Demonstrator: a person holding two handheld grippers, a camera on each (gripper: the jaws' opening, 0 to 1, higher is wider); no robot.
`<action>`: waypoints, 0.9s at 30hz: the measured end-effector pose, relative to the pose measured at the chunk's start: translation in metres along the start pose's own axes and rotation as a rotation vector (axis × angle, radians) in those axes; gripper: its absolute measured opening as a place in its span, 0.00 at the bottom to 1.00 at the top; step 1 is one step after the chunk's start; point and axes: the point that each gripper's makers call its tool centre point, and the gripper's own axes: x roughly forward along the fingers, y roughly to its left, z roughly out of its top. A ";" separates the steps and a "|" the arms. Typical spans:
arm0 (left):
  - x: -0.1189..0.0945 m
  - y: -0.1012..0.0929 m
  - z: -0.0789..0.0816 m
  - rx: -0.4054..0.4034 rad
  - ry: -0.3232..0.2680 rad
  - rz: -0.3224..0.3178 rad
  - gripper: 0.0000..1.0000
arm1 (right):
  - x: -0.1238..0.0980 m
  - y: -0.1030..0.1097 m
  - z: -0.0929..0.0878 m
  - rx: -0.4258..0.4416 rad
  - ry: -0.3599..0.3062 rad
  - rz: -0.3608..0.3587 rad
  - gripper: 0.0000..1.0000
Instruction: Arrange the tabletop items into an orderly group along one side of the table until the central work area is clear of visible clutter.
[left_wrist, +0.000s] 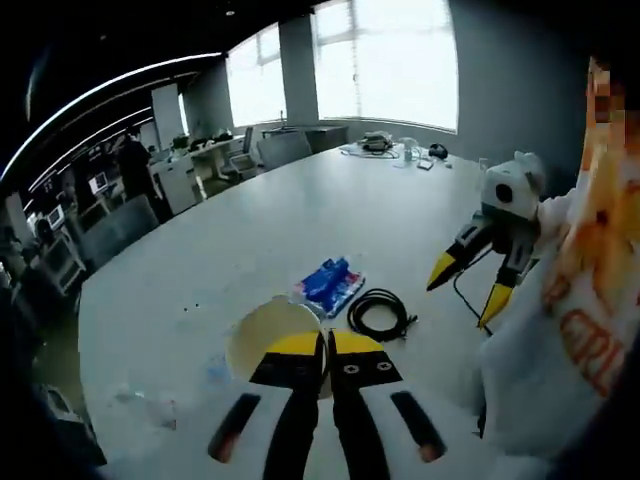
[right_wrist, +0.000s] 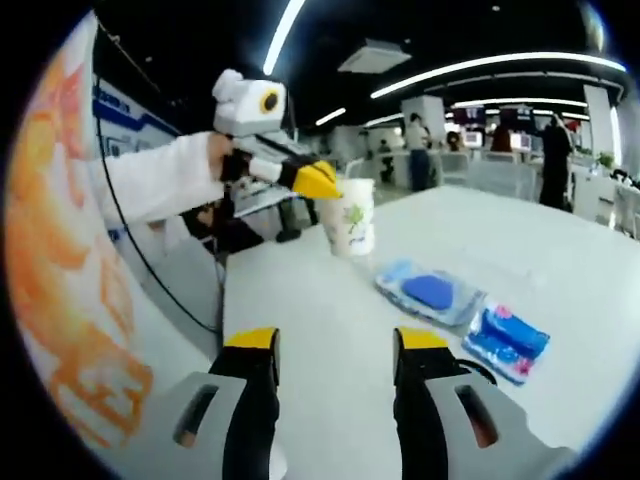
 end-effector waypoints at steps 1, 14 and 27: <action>0.000 0.007 -0.002 0.004 0.011 0.016 0.00 | -0.002 -0.002 -0.002 0.010 0.002 -0.007 0.44; 0.028 0.090 -0.028 0.022 0.094 0.197 0.00 | -0.003 -0.030 -0.012 0.096 0.012 -0.072 0.44; 0.070 0.125 -0.077 -0.040 0.199 0.269 0.00 | 0.003 -0.044 -0.020 0.157 0.028 -0.093 0.44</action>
